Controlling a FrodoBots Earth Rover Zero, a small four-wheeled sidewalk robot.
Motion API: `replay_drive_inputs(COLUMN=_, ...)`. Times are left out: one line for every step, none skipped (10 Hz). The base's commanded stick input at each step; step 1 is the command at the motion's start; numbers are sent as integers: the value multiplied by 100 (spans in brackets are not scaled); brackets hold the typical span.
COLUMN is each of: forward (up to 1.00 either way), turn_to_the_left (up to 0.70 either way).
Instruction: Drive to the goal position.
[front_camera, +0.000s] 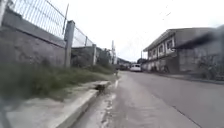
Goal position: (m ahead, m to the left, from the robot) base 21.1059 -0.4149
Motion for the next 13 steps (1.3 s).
replay_drive_inputs(forward=70, turn_to_the_left=-35)
replay_drive_inputs(forward=70, turn_to_the_left=-35)
replay_drive_inputs(forward=70, turn_to_the_left=-35)
replay_drive_inputs(forward=70, turn_to_the_left=-35)
replay_drive_inputs(forward=70, turn_to_the_left=-35)
replay_drive_inputs(forward=70, turn_to_the_left=-35)
replay_drive_inputs(forward=70, turn_to_the_left=-35)
replay_drive_inputs(forward=70, turn_to_the_left=-32)
replay_drive_inputs(forward=70, turn_to_the_left=-14)
replay_drive_inputs(forward=70, turn_to_the_left=0)
replay_drive_inputs(forward=70, turn_to_the_left=0)
replay_drive_inputs(forward=70, turn_to_the_left=0)
replay_drive_inputs(forward=70, turn_to_the_left=0)
